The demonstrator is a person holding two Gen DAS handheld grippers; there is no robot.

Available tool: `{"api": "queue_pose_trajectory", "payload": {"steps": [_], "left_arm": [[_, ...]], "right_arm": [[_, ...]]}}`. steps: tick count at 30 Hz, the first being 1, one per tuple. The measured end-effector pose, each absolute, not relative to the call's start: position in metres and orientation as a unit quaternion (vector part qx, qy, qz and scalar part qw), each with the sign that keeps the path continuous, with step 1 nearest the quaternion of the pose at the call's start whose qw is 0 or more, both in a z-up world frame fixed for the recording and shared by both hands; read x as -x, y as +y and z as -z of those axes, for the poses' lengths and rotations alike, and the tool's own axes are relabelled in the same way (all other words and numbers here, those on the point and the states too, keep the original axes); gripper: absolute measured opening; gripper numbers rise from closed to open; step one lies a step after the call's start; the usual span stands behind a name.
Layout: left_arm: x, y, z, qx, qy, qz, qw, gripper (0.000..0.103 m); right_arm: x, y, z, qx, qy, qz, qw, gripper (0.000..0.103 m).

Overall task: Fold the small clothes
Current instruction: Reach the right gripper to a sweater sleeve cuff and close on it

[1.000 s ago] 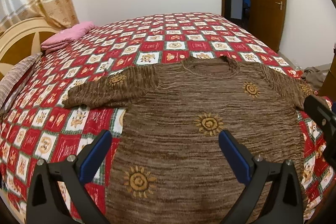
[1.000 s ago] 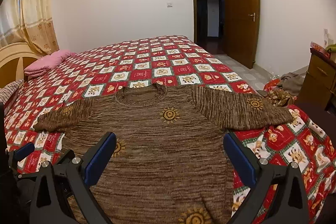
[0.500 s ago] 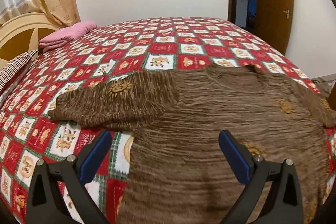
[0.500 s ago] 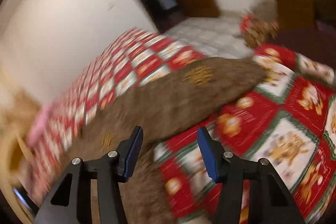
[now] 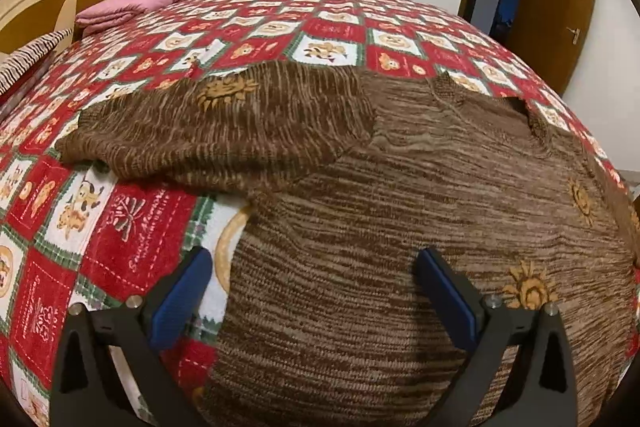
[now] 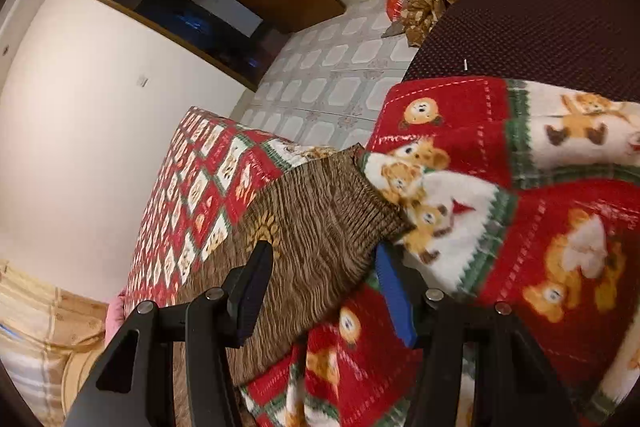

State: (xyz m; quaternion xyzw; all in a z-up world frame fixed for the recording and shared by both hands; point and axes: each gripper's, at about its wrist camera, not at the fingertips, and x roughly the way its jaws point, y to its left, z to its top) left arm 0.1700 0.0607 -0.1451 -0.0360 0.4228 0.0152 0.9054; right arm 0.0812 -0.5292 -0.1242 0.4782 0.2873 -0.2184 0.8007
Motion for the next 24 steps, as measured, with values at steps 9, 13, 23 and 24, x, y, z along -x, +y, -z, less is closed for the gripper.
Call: {"api": "queue_pose_trajectory", "payload": {"steps": [9, 13, 23, 24], "left_arm": [[-0.171, 0.062, 0.145, 0.041, 0.421, -0.012, 0.906, 0.103], [-0.172, 0.063, 0.146, 0.046, 0.420, -0.009, 0.906, 0.103], [-0.172, 0.062, 0.146, 0.046, 0.420, -0.009, 0.906, 0.103], [-0.172, 0.062, 0.146, 0.047, 0.420, -0.008, 0.907, 0.103]], "right_arm": [[-0.091, -0.527, 0.127, -0.448, 0.302, 0.271, 0.797, 0.031], [-0.075, -0.537, 0.132, -0.492, 0.280, 0.247, 0.787, 0.025], [-0.096, -0.537, 0.121, -0.442, 0.287, 0.262, 0.808, 0.055], [-0.098, -0.535, 0.119, -0.430, 0.294, 0.266, 0.811, 0.057]]}}
